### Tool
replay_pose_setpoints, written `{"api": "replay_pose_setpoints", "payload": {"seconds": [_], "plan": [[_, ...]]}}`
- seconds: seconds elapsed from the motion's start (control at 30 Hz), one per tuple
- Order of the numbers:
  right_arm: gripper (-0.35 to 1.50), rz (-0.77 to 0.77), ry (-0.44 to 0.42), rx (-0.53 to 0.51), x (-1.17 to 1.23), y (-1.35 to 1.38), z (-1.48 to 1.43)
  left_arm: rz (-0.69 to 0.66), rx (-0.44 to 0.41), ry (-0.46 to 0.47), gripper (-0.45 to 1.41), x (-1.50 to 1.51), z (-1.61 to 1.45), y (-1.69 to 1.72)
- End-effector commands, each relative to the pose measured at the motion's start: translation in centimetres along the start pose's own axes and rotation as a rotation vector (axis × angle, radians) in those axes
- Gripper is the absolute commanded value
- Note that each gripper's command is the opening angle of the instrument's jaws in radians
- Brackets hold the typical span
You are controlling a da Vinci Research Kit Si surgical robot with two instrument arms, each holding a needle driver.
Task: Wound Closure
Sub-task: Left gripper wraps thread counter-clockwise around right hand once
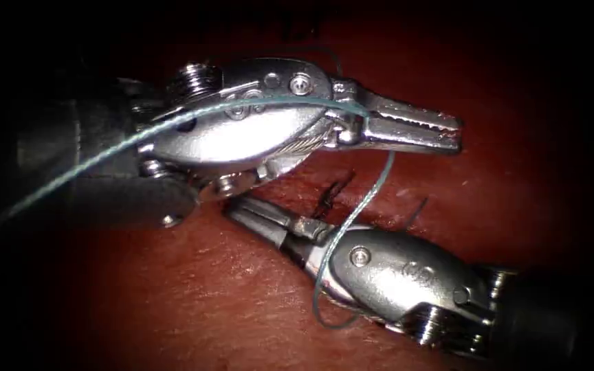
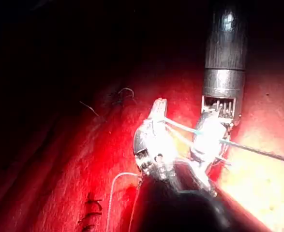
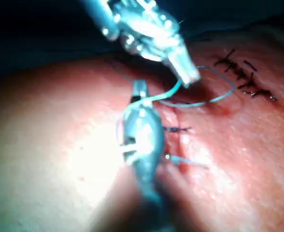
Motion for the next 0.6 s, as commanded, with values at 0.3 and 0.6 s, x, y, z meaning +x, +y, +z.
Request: {"api": "replay_pose_setpoints", "payload": {"seconds": [0.3,0.6], "plan": [[-0.35,0.003,0.072,0.025,0.02,-0.15,-0.08,0.005,0.000,-0.065,-0.45,-0.55,-0.14,-0.25],[-0.35,0.025,0.181,-0.013,0.23,-0.12,-0.28,-0.014,0.000,-0.086,-0.45,-0.97,-0.14,-0.09]]}}
